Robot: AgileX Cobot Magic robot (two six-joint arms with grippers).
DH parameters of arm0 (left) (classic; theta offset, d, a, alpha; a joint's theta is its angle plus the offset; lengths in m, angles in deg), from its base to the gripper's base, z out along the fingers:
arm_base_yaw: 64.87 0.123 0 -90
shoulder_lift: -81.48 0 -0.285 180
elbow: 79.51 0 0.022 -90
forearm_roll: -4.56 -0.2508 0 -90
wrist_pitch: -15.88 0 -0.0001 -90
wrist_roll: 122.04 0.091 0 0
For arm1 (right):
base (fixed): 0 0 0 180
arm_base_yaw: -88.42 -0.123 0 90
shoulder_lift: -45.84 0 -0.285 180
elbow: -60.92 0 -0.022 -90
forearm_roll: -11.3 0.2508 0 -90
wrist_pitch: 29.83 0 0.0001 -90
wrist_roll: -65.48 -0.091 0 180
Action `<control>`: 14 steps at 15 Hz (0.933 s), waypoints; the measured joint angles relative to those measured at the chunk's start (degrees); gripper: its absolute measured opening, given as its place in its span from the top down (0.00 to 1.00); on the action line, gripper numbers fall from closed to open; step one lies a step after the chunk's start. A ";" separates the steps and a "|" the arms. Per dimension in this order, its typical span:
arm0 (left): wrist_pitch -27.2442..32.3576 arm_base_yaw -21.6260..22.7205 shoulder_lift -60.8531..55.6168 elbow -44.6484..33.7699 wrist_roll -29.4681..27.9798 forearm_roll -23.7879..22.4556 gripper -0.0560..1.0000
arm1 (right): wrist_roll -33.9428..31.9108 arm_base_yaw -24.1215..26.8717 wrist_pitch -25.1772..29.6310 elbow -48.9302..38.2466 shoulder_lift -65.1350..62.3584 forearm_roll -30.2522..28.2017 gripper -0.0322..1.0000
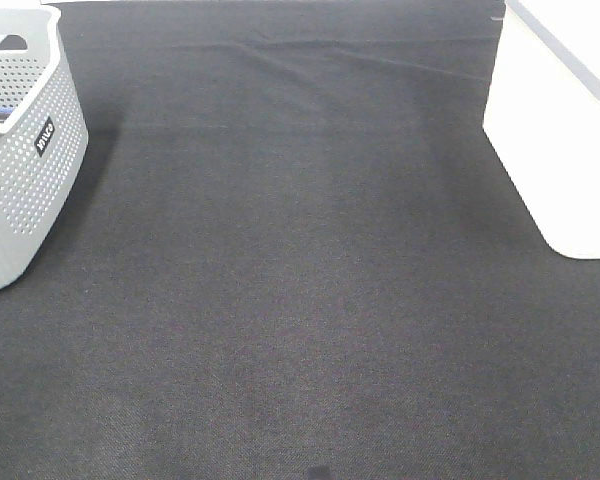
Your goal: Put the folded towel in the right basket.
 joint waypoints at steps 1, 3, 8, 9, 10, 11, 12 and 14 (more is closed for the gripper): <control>0.00 0.00 0.00 0.00 0.00 0.00 0.02 | 0.06 0.00 -1.26 -0.86 -3.78 -0.06 0.24; 0.00 0.00 0.00 0.00 0.00 0.00 0.02 | 0.52 0.00 -1.72 -1.09 -7.73 -0.06 0.24; 0.00 0.00 0.00 0.00 0.00 0.00 0.02 | 2.06 0.00 -2.18 -1.20 -22.75 0.23 0.24; 0.00 0.00 0.00 0.00 0.00 0.00 0.02 | 2.12 0.00 -2.18 -1.20 -22.98 0.23 0.24; 0.00 0.00 0.00 0.00 0.00 0.00 0.02 | 2.52 0.00 -2.18 -1.20 -23.09 0.23 0.24; 0.00 0.00 0.00 0.00 0.00 0.00 0.02 | 2.58 0.00 -2.18 -1.20 -23.09 0.23 0.24; 0.00 0.00 0.00 0.00 0.00 0.00 0.02 | 2.64 0.00 -2.18 -1.20 -23.09 0.23 0.24; 0.00 0.00 0.00 0.00 0.00 0.00 0.02 | 2.64 0.00 -2.18 -1.20 -23.09 0.23 0.24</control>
